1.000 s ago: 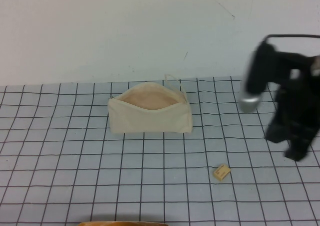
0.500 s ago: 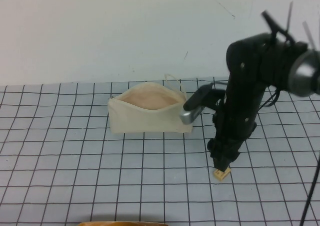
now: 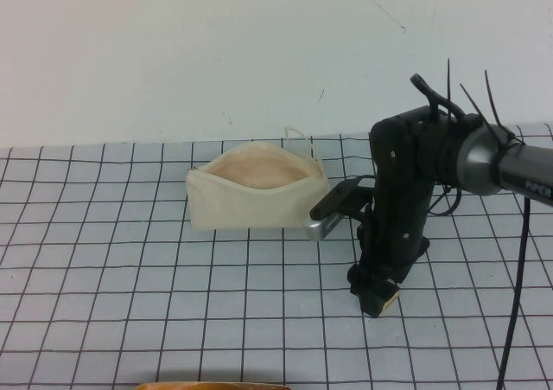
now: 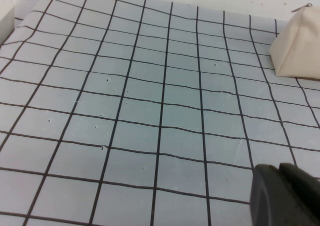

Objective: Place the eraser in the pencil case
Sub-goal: Pick up the eraser from the table

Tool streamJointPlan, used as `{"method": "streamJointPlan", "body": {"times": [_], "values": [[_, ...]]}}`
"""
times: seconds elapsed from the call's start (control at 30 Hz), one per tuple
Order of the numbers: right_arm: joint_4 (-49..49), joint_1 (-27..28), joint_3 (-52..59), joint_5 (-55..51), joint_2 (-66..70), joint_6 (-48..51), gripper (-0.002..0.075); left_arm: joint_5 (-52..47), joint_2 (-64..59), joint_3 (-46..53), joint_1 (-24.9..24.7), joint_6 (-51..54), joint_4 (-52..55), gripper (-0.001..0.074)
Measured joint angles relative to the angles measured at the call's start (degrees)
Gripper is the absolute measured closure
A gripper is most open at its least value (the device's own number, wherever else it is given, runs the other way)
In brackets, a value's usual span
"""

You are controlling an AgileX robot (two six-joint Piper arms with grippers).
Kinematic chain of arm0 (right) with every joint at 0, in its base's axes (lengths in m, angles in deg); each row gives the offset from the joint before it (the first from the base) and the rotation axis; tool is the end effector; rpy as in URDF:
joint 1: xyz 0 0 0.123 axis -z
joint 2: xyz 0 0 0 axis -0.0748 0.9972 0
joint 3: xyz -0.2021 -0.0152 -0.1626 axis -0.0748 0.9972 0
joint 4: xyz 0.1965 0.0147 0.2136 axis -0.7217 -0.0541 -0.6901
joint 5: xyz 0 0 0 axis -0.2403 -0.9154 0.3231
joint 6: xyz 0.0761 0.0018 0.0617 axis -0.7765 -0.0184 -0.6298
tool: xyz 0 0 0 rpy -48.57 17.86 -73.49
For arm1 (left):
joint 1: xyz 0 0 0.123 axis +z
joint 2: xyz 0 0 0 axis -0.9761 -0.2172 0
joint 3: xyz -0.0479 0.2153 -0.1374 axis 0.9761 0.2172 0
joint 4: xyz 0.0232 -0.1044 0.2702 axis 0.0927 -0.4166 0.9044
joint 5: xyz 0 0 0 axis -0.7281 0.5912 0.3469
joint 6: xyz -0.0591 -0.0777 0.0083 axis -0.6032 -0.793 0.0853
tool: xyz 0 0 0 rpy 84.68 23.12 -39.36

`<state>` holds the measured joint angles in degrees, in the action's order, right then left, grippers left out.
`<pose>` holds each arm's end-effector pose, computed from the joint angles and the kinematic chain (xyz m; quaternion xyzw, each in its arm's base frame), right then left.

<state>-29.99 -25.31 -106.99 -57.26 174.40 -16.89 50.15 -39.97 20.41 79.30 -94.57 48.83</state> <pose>0.4021 0.2344 0.1071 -0.4486 0.8927 0.0286 0.0327 0.1251 0.0009 0.1749 -0.0903 0.7872 -0.0701 0.6060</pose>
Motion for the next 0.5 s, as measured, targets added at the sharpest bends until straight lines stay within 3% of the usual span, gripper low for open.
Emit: {"method": "streamJointPlan", "body": {"times": [0.17, 0.43, 0.5], "values": [[0.2, 0.0, 0.0, 0.6, 0.5, -0.5, 0.0206, 0.0, 0.0, 0.0, 0.0, 0.0, 0.0, 0.0738], [0.7, 0.0, -0.6, 0.7, 1.0, -1.1, 0.0419, 0.0, 0.0, 0.0, 0.0, 0.0, 0.0, 0.0738], [0.7, 0.0, -0.6, 0.4, 1.0, -1.4, 0.0419, 0.0, 0.0, 0.0, 0.0, 0.0, 0.0, 0.0738]]}}
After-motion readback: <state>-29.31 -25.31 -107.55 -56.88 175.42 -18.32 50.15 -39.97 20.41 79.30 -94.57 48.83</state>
